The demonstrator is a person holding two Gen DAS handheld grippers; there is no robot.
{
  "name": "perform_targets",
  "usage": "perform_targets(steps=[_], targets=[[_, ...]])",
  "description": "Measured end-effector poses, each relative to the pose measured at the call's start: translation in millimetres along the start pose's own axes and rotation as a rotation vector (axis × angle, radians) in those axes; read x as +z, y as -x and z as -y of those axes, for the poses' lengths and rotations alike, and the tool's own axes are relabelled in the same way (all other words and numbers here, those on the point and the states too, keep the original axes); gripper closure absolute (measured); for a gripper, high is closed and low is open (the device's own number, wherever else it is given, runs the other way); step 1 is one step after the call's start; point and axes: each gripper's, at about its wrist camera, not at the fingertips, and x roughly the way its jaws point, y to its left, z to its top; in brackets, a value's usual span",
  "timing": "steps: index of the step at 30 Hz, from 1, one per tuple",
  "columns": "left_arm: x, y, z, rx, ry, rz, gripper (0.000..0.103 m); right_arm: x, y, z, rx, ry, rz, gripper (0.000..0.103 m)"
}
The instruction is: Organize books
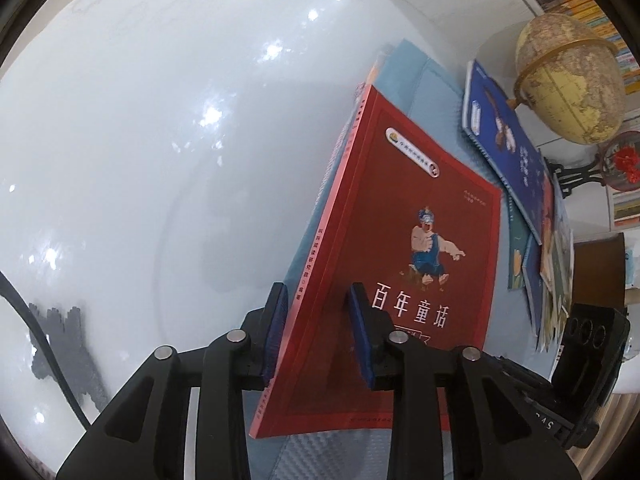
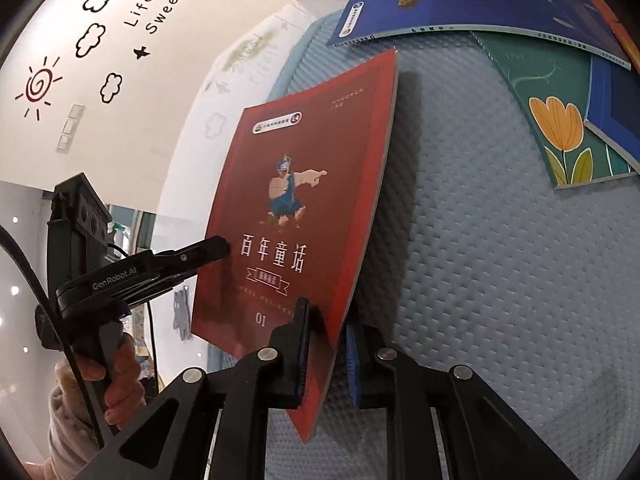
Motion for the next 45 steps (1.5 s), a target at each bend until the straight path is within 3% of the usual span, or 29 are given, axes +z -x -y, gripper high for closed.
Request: perform_targets(steps=[9,13,14,17,19,20,22,24,27,30,36,41,45], targets=[[6,0,14,0.118,-0.007,-0.045,0.066,3,-4,-11,-0.036,0.026,-0.054,0.075],[10,11,34,0.146,-0.027,-0.003,0.065,1,22,-14,-0.083,0.128,-0.011,0.055],[10,14,40,0.137,-0.030,0.013,0.065,1,36,-12,-0.093,0.165,0.025,0.049],[11,24,69,0.091,-0.037,0.068,0.065,10,75,0,-0.116,0.238,0.120,0.045],[10,26,91,0.051,-0.034,0.110,0.057,24,99,11,-0.153,0.279,0.174,0.038],[10,27,101,0.031,-0.027,0.129,0.054,36,117,21,-0.174,0.307,0.216,0.028],[6,22,130,-0.046,-0.010,0.182,0.038,56,141,35,-0.201,0.348,0.294,0.019],[0,16,151,-0.110,0.000,0.218,0.038,84,166,52,-0.219,0.389,0.378,0.018],[-5,-14,185,-0.180,0.048,0.214,0.038,126,185,73,-0.252,0.478,0.420,0.016],[-3,-43,202,-0.219,0.103,0.198,0.038,162,184,89,-0.262,0.609,0.372,0.016],[0,-70,216,-0.213,0.151,0.209,0.038,216,142,112,-0.297,0.797,0.240,0.016],[9,-79,218,-0.218,0.168,0.227,0.039,237,99,115,-0.305,0.865,0.129,0.016],[14,-81,221,-0.221,0.142,0.226,0.039,249,80,124,-0.265,0.821,0.097,0.016]])
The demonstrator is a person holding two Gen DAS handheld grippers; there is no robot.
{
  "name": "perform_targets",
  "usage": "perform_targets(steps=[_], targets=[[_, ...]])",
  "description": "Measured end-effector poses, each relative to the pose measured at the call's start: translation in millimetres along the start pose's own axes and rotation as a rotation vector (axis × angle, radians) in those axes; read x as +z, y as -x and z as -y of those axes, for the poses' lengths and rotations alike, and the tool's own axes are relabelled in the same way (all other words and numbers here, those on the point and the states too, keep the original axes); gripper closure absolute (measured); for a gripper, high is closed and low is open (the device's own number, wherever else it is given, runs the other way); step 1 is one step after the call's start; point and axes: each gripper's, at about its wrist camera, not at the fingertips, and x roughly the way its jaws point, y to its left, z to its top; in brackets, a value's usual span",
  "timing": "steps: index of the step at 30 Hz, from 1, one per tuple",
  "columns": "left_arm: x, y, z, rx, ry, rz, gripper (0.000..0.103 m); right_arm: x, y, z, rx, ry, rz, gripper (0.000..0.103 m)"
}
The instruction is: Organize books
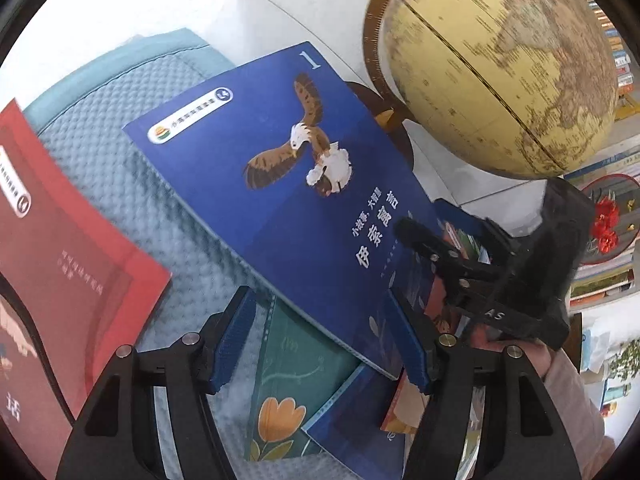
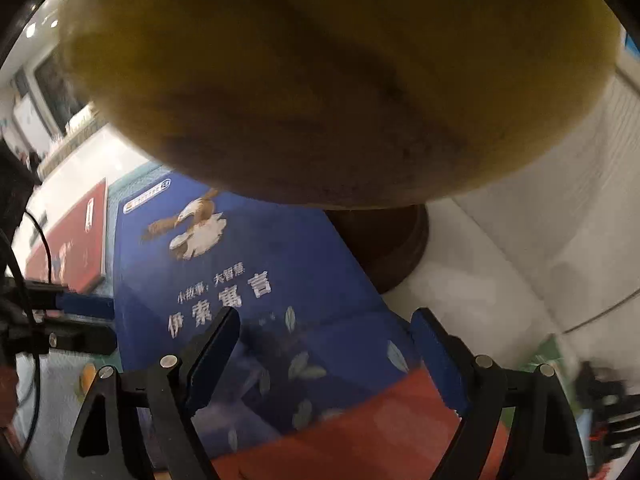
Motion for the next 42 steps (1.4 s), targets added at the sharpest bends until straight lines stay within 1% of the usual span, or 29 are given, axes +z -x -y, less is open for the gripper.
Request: perform_targets(steps=[2,3,5,6,7,8,10,12,16,18,19,20,21,22,23,24,25,27,28,30,31,33,34,35,36,38,39,40,42], targets=[[3,-3,3,-0.011,-0.016,-0.014,0.041,-1,-3,3,0.017,-0.008,-0.012,0.016],[5,-5,5,-0.013,-0.023,-0.018,0.041,-1,-5,3,0.043,-0.015,-0.032,0.016],[8,-9,10,0.006,-0.043,-0.029,0.042,-4,-8,1,0.091,-0.010,-0.067,0.016],[8,-9,11,0.007,-0.053,-0.032,0.044,-7,-7,-1,0.110,-0.009,-0.067,0.016],[8,-8,12,0.012,-0.072,-0.041,0.048,-11,-5,-3,0.135,-0.015,-0.065,0.015],[7,-8,13,0.014,-0.086,-0.051,0.049,-15,-3,-4,0.171,-0.031,-0.066,0.016],[2,-6,14,0.019,-0.117,-0.075,0.058,-23,-1,-10,0.248,-0.070,-0.085,0.016],[-5,-3,16,0.050,-0.164,-0.102,0.062,-32,3,-23,0.267,-0.065,-0.088,0.018],[-12,1,18,0.072,-0.193,-0.127,0.069,-49,11,-49,0.339,-0.114,-0.076,0.020],[-13,6,12,0.066,-0.178,-0.140,0.071,-52,12,-53,0.309,-0.118,-0.067,0.023],[-12,9,6,0.077,-0.148,-0.143,0.071,-53,11,-53,0.284,-0.119,-0.063,0.025],[-13,12,-2,0.082,-0.125,-0.146,0.071,-54,9,-51,0.240,-0.121,-0.059,0.025],[-13,15,-8,0.084,-0.098,-0.149,0.071,-53,9,-53,0.215,-0.134,-0.047,0.025],[-9,16,-14,0.090,-0.064,-0.149,0.071,-51,7,-49,0.206,-0.163,-0.041,0.025],[-7,18,-17,0.094,-0.053,-0.147,0.071,-43,3,-49,0.203,-0.203,-0.030,0.025],[-4,16,-18,0.097,-0.049,-0.147,0.071,-38,-1,-50,0.194,-0.225,-0.024,0.025],[0,16,-18,0.113,-0.056,-0.152,0.070,-32,-9,-50,0.163,-0.250,-0.023,0.025],[6,16,-13,0.167,-0.084,-0.163,0.070,-30,-17,-56,0.133,-0.283,-0.014,0.025],[10,21,-9,0.194,-0.116,-0.169,0.070,-28,-18,-58,0.130,-0.296,0.002,0.025],[13,29,-8,0.209,-0.145,-0.183,0.067,-24,-24,-56,0.147,-0.349,0.009,0.025],[21,45,-17,0.204,-0.151,-0.170,0.064,-23,-27,-57,0.156,-0.366,0.013,0.025],[32,53,-24,0.198,-0.136,-0.123,0.059,-17,-35,-60,0.149,-0.368,0.016,0.025],[43,55,-33,0.213,-0.116,-0.104,0.059,-15,-37,-63,0.148,-0.367,0.019,0.025],[49,55,-40,0.221,-0.101,-0.099,0.059,-17,-36,-64,0.138,-0.372,0.024,0.025],[57,51,-49,0.222,-0.069,-0.096,0.055,-15,-36,-70,0.134,-0.379,0.028,0.025],[69,38,-68,0.178,0.001,-0.111,0.054,-10,-39,-73,0.132,-0.403,0.041,0.025],[74,37,-68,0.134,0.001,-0.077,0.052,-7,-36,-72,0.133,-0.412,0.045,0.025],[77,34,-64,0.118,-0.004,-0.075,0.051,-3,-39,-74,0.138,-0.418,0.046,0.025],[80,28,-58,0.132,-0.029,-0.093,0.051,1,-39,-78,0.152,-0.422,0.030,0.025]])
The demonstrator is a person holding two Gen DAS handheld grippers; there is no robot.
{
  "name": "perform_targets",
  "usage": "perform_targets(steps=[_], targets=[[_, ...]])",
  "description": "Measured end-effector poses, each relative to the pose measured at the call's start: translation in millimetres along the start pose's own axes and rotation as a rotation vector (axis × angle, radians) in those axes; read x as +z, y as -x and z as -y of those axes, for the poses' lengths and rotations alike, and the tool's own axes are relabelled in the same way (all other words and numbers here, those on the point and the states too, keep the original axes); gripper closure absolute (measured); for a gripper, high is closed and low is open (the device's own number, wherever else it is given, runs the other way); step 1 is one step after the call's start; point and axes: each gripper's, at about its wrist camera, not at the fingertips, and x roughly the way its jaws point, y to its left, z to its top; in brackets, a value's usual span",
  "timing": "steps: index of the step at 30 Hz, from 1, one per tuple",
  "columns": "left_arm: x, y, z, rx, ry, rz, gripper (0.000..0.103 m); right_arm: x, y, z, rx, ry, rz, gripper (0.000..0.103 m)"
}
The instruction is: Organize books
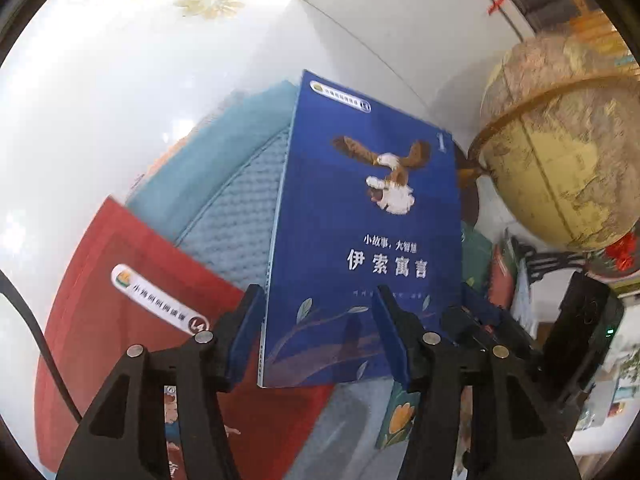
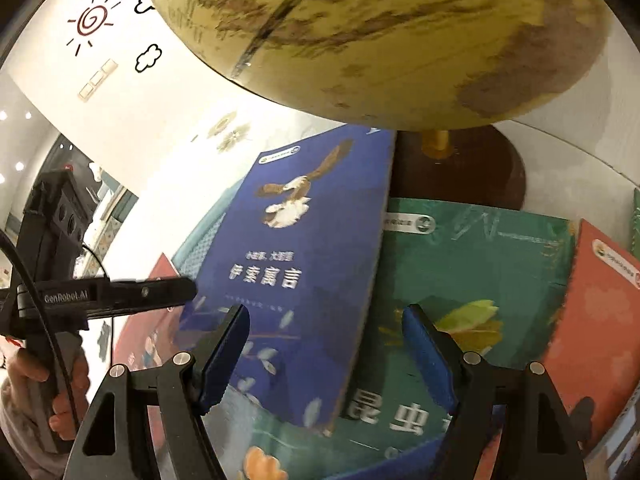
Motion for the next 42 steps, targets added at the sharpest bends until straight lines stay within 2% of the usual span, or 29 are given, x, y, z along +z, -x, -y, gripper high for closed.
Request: perform_targets(steps=[2,4,7,10,15,17,21,23,25,27,28,31,32,34,37,42], targets=[[1,-6,10,0.021,-0.052,-0.012,0.050,0,1,-6,0.016,0.003,-0.029,0.025],[-3,-11,25,0.049,-0.114,-0.026,0.050,-3,4,-11,-0.004,0.014,-0.055,0.026],[-16,-11,29,0.026,-0.139,-0.062,0.050,-13,12,-10,-0.004,0.001,-0.086,0.026],[-43,-10,33,0.017,-0.162,-0.101,0.050,-34,23,-13,0.006,-0.032,-0.116,0.026],[-109,2,35,0.022,-0.231,-0.189,0.050,-92,54,-36,0.016,-0.064,-0.144,0.027],[-140,9,26,0.016,-0.242,-0.241,0.050,-128,65,-45,0.025,-0.104,-0.171,0.027],[-188,16,8,-0.044,-0.214,-0.349,0.050,-202,88,-55,0.026,-0.194,-0.222,0.027],[-199,16,5,-0.086,-0.207,-0.386,0.050,-239,100,-53,0.035,-0.265,-0.239,0.027],[-202,13,5,-0.133,-0.206,-0.396,0.050,-268,115,-45,0.085,-0.338,-0.197,0.027],[-199,4,6,-0.170,-0.200,-0.405,0.050,-278,122,-32,0.122,-0.401,-0.168,0.038],[-196,5,1,-0.203,-0.193,-0.407,0.050,-279,122,-26,0.146,-0.437,-0.153,0.046],[-183,-1,3,-0.248,-0.212,-0.422,0.050,-282,120,-1,0.258,-0.544,-0.118,0.054],[-180,-3,5,-0.257,-0.222,-0.422,0.050,-282,119,5,0.272,-0.556,-0.114,0.061],[-175,-7,8,-0.280,-0.245,-0.432,0.050,-280,118,12,0.287,-0.561,-0.110,0.068],[-168,-7,5,-0.307,-0.250,-0.435,0.055,-280,117,15,0.302,-0.561,-0.106,0.070],[-168,-7,1,-0.298,-0.240,-0.420,0.065,-281,124,18,0.308,-0.574,-0.066,0.070]])
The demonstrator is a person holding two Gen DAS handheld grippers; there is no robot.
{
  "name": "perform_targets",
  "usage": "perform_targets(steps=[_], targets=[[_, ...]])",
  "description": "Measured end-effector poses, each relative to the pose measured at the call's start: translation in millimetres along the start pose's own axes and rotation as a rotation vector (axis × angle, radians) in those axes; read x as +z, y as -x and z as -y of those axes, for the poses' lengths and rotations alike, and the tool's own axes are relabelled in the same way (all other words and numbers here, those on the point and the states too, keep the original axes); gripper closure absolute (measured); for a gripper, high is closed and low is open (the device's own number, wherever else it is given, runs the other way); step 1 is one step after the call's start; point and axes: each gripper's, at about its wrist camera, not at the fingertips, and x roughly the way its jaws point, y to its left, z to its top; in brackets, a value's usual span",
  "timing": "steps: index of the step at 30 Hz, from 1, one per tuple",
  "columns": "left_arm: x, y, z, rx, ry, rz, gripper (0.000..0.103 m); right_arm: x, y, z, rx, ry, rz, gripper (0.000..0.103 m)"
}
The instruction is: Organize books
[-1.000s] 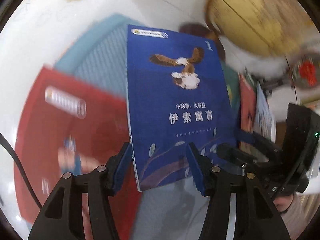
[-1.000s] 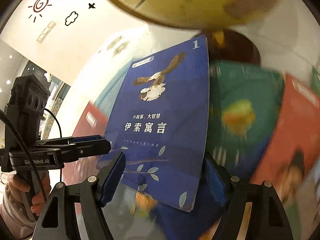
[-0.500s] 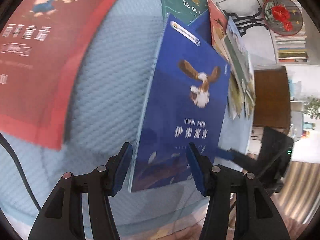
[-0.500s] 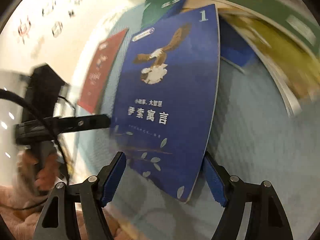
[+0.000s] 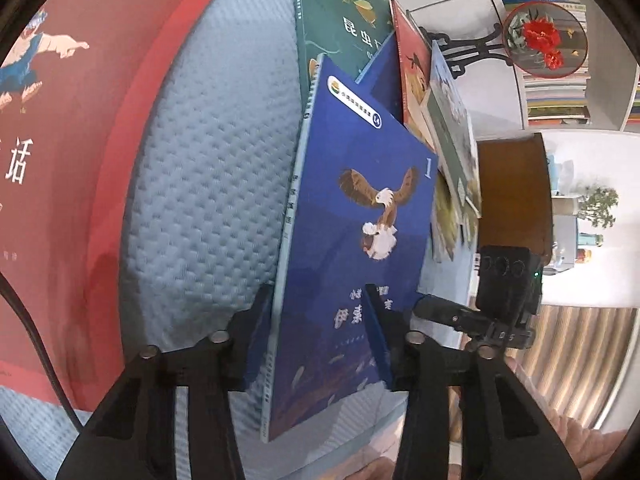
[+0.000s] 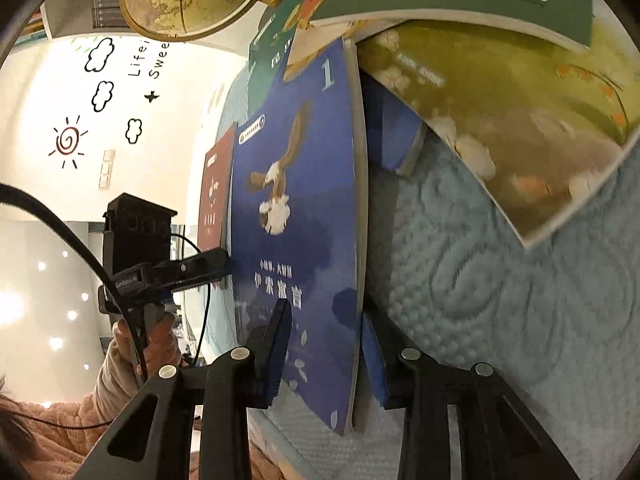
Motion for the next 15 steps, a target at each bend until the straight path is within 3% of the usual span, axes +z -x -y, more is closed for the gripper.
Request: perform_targets(steps=[4,7,9,15], targets=[[3,-4,1,-0.028,0.025,0.018,0.065,5,1,7,0.011,-0.012,0.019,0.073],[6,-6,2,-0.014,0.037,0.023,0.071,3,-3,4,-0.026,-0.017,0.022,0.090],[6,-7,3,0.036,0.037,0.016,0.083,5,1,11,-0.006,-0.039,0.024,0.090],[4,-6,5,0.093,0.042,0.027,0.082,9,0,10,-0.024,-0.043,0.023,0.089]])
